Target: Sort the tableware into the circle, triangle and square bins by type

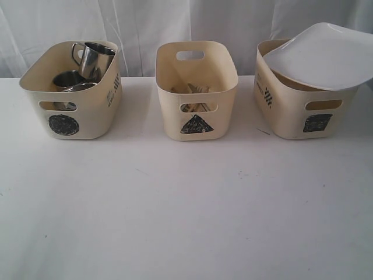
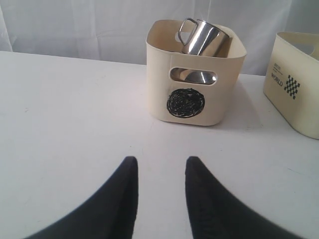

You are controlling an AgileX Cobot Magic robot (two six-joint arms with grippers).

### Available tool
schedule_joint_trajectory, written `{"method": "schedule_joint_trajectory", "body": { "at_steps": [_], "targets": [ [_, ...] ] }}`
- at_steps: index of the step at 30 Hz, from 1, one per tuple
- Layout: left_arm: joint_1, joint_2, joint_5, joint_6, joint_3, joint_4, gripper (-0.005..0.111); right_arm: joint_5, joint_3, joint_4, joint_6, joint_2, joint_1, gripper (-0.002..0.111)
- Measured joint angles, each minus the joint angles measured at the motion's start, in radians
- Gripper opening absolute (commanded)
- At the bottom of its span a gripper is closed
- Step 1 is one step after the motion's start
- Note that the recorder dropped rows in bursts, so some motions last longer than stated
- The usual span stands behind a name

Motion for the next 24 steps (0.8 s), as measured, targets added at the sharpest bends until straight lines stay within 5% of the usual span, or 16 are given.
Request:
{"method": "schedule_joint_trajectory", "body": {
  "at_steps": [18, 24],
  "targets": [
    [0.000, 0.000, 0.000, 0.000, 0.000, 0.000, 0.038, 0.173, 0.426, 0.039, 0.065, -0.649, 0.000, 0.032],
    [0.000, 0.000, 0.000, 0.000, 0.000, 0.000, 0.038, 0.271, 0.513, 0.039, 0.097, -0.846, 0.000, 0.014]
  ]
}}
